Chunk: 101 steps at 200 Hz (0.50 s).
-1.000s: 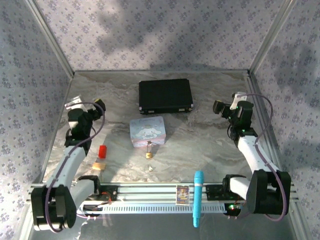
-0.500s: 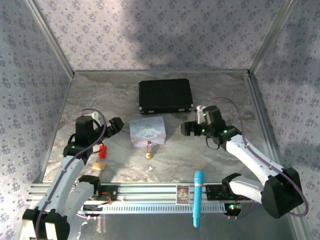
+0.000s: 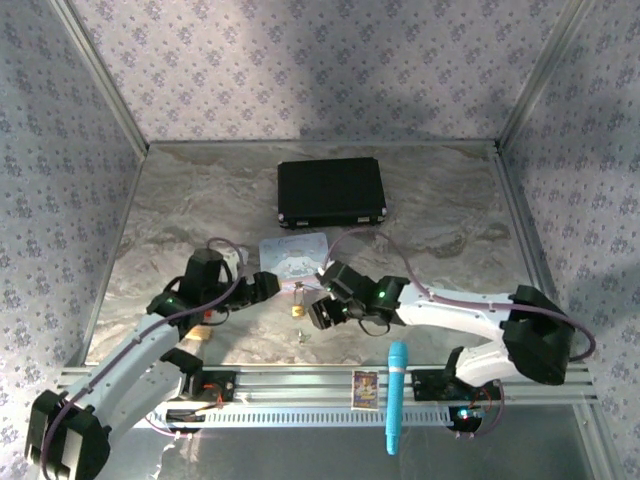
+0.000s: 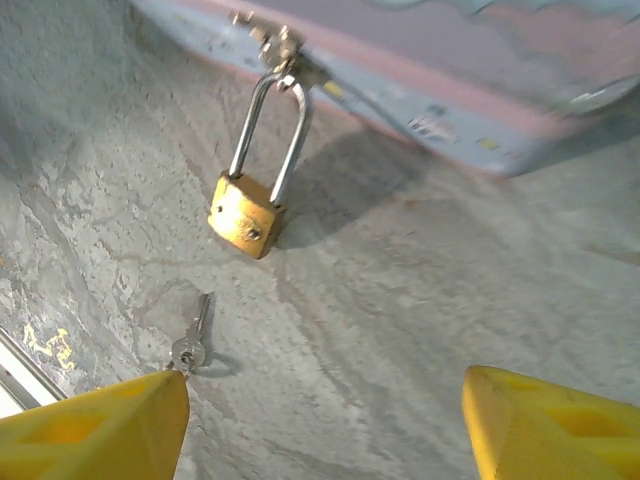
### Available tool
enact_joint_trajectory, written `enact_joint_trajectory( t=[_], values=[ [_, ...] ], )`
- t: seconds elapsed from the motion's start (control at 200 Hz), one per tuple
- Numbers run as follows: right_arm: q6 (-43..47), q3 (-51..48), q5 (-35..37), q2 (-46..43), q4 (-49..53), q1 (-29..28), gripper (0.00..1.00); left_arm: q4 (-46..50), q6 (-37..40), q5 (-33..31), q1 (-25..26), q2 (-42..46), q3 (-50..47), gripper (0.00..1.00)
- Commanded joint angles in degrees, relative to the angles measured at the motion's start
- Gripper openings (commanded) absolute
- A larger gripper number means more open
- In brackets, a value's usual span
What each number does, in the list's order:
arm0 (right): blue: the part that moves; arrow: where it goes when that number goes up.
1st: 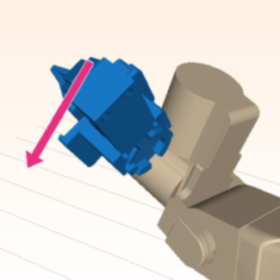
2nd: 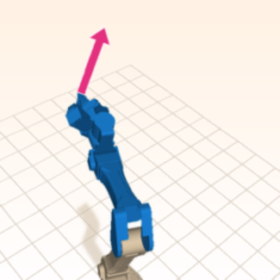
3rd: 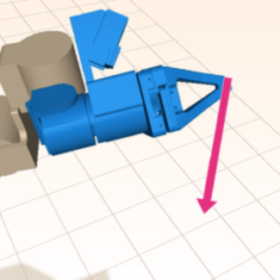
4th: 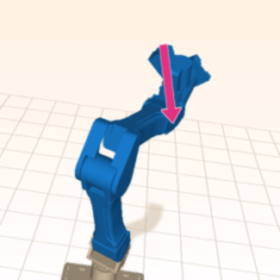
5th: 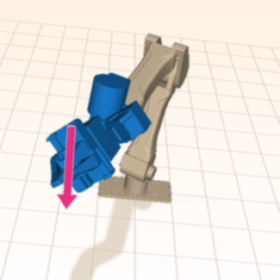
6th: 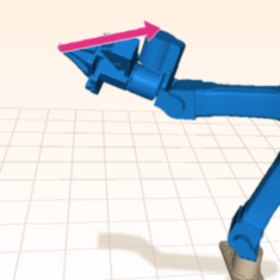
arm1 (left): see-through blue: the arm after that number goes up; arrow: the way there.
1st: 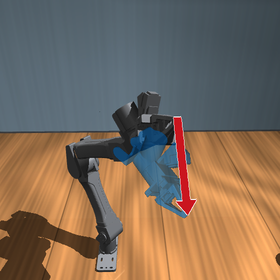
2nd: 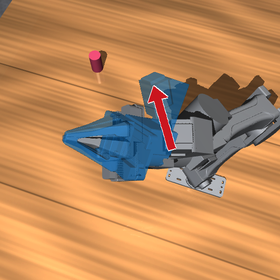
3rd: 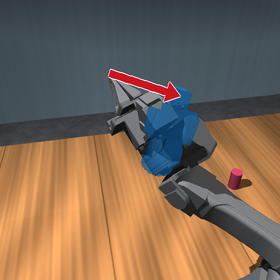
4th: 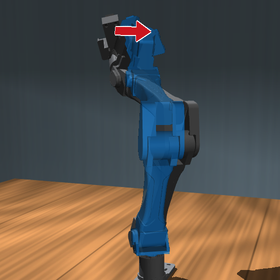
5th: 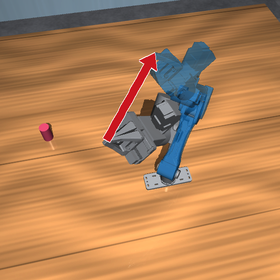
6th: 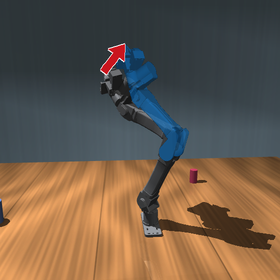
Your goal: Unlock the padlock with the key
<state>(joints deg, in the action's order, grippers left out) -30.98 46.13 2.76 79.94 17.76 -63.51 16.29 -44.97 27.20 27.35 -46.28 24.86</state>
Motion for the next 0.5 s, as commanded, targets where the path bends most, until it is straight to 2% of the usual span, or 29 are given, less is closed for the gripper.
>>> enact_joint_trajectory(
  t=[0.0, 0.12, 0.26, 0.425, 0.5],
  values=[
    [-6.5, 2.4, 2.8, 3.4, -2.1, -3.0, 0.69, -2.6, -3.7, -0.2, 1.7, -0.6, -1.3, 0.87],
    [-8.9, 3.1, 4.4, 6.3, -4.5, -6.5, 0.63, -3.8, -4.6, -0.7, 2.8, -0.7, -2.2, 0.86],
    [-10.1, 6.5, 7.1, 10.8, -1.3, -9.9, 0.55, -3.3, -4.5, -1.9, 2.9, -0.4, -2.5, 0.85],
    [-11.7, 8.2, 6.9, 14.4, -1.6, -11.5, 0.48, -2.4, -4.9, -3.8, 2.7, 0.5, -2.9, 0.85],
    [-12.6, 8.5, 6.9, 15.8, -1.1, -11.9, 0.41, -1.9, -4.9, -4.4, 2.7, 1.0, -3.1, 0.85]
  ],
)
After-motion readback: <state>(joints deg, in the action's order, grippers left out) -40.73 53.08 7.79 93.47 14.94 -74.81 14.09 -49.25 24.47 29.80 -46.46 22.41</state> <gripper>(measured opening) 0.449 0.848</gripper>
